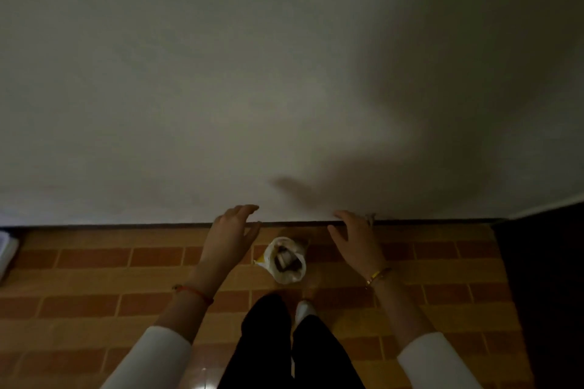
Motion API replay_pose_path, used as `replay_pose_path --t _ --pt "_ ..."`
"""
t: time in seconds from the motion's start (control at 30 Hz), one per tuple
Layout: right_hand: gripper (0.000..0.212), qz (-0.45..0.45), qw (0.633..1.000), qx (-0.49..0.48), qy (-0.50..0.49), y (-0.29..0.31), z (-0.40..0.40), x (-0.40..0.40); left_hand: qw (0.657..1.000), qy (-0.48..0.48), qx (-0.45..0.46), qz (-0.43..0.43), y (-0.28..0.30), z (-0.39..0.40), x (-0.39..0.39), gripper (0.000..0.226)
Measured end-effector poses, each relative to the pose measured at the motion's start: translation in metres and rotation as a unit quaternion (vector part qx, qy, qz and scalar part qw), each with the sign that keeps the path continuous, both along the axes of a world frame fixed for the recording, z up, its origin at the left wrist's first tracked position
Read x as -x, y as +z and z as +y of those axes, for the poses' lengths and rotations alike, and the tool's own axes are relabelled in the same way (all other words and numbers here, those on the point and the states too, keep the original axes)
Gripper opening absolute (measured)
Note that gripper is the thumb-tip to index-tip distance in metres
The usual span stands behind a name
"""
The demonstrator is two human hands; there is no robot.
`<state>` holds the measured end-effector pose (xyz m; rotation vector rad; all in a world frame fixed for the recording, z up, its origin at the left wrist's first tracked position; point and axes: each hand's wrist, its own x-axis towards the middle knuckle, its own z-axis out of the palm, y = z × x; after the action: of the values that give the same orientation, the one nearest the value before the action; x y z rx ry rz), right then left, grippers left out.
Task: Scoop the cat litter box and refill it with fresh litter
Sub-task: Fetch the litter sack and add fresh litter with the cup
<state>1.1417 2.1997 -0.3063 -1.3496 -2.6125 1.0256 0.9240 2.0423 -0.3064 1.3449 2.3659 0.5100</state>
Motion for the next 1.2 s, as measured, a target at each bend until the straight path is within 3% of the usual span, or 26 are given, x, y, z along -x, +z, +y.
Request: replay_pose_path --t 0.17,0.53,0.7,0.83,1.0,1.2 --pt "0.036 -0.012 0.999 0.039 0.03 -0.109 0.02 0.009 0.999 0.03 0.039 -0.019 -0.11 0.013 -0.006 0.035" --pt "0.044 -0.083 0.989 0.089 0.081 -0.41 0.02 0.029 0.977 0.058 0.179 -0.095 -0.413 0.006 -0.009 0.039" --pt "0.05 -0.137 0.984 0.087 0.078 -0.515 0.021 0.029 0.963 0.046 0.241 -0.112 -0.51 0.004 -0.012 0.044" --pt "0.068 -0.192 0.976 0.074 0.068 -0.569 0.023 0.028 0.953 0.006 0.28 -0.115 -0.558 0.012 -0.017 0.045" --pt "0.031 -0.191 0.973 0.108 0.075 -0.597 0.02 0.031 0.953 0.029 0.26 -0.152 -0.582 0.02 -0.015 0.031" --pt "0.024 -0.119 0.988 0.091 0.036 -0.563 0.036 0.044 0.973 0.094 0.154 -0.143 -0.555 0.022 -0.004 0.02"
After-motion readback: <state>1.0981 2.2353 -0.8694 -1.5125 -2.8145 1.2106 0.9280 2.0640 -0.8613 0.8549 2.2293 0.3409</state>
